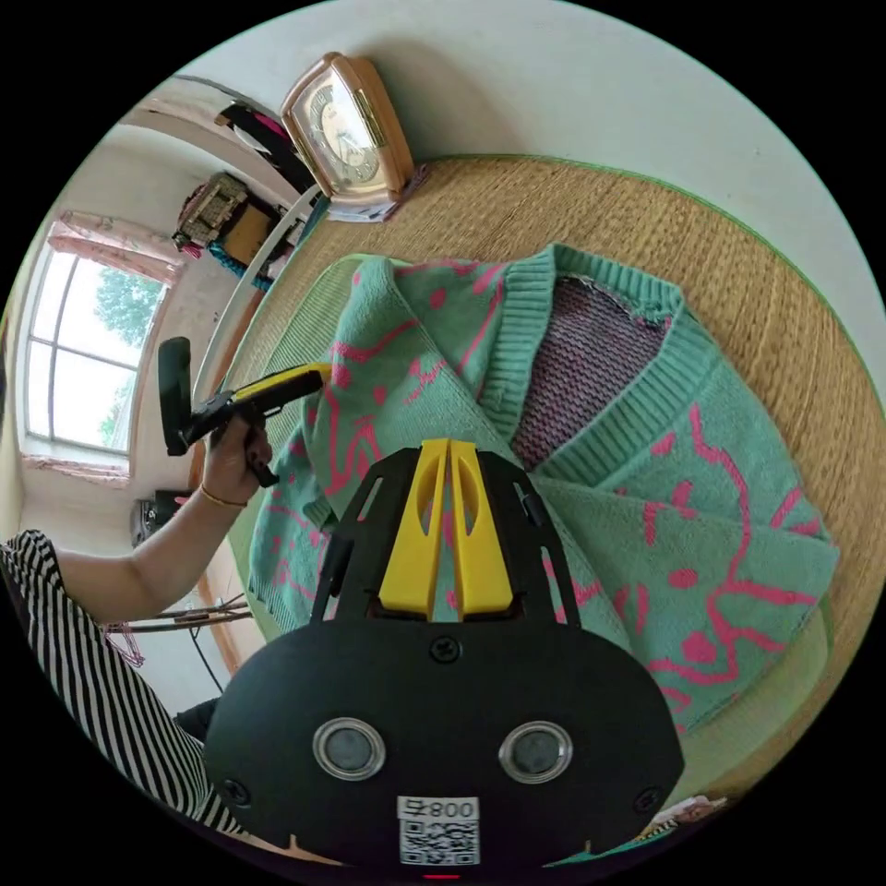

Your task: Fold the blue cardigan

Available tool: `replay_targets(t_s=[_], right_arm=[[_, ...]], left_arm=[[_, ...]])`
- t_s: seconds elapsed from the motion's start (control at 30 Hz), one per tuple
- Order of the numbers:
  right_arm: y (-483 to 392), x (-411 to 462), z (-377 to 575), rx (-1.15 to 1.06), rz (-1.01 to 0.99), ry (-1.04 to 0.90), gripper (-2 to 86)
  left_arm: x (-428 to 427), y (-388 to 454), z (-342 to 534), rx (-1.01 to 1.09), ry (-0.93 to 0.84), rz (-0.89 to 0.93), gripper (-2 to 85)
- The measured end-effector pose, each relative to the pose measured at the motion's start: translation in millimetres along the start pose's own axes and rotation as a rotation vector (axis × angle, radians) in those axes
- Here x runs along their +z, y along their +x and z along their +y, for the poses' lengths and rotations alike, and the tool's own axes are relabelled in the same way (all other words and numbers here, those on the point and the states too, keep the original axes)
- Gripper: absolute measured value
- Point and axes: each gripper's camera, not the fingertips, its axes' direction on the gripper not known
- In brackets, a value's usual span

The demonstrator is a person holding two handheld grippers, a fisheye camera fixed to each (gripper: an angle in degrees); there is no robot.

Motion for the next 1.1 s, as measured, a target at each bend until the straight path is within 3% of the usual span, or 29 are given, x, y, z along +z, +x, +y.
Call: replay_targets(t_s=[0.13, 0.33, 0.63, 0.8, 0.87, 1.1], right_arm=[[15.7, -32.6, 49.0, 0.065, 0.123, 0.037, 5.8], [36.1, -38.6, 98.9, 0.114, 0.282, -0.091, 7.0], [43.1, -53.6, 141.9, 0.06, 0.252, -0.158, 0.9], [58.9, -71.7, 176.7, 0.119, 0.202, -0.089, 2.0], [64.9, -82.0, 183.2, 0.145, 0.28, -0.03, 5.3], [88.5, -66.3, 207.5, 0.133, 0.212, -0.113, 5.5]], left_arm=[[-16.6, 13.4, -6.8, 0.024, 0.101, 0.07, 0.2], [4.2, 36.5, -30.6, 0.106, 0.01, -0.003, 0.1], [11.4, 58.9, -48.5, 0.133, -0.02, -0.129, 0.1], [14.5, 68.7, -58.7, 0.13, -0.027, -0.138, 0.1], [11.3, 75.8, -59.2, 0.144, -0.007, -0.143, 0.1], [14.2, 85.4, -56.1, 0.143, -0.003, -0.098, 0.2]])
